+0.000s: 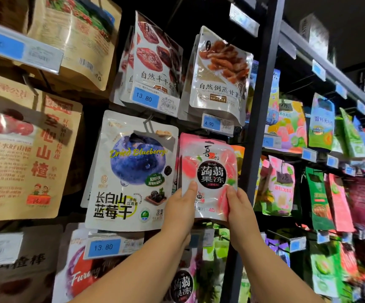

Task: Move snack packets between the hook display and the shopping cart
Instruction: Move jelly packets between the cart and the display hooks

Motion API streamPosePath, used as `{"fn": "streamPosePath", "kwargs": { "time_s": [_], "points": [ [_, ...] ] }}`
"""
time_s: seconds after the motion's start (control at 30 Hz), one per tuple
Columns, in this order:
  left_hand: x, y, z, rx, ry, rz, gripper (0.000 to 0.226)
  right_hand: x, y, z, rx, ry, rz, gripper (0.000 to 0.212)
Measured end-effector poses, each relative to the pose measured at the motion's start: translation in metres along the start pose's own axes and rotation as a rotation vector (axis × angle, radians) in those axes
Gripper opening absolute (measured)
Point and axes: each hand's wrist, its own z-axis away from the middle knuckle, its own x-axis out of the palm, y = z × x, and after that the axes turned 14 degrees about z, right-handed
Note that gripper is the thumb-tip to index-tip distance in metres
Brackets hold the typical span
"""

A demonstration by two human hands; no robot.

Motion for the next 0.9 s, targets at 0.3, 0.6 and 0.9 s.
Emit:
{"fn": "streamPosePath", "kwargs": {
  "time_s": [0.3, 0.6, 0.9],
  "points": [
    [0.015, 0.002, -0.020, -0.068, 0.005, 0.048, 0.047, 0.004, -0.004, -0.024, -0.031, 0.073, 0.053, 0.029],
    [0.012, -0.002, -0.035, -0.040, 0.040, -0.069, 0.064, 0.011, 0.003, -0.039, 0.045, 0.100, 0.123, 0.022],
    [0.007, -0.006, -0.042, -0.052, 0.061, -0.248, 0.052, 0.027, 0.010, -0.053, 0.135, 0.108, 0.203, 0.047]
  ]
}}
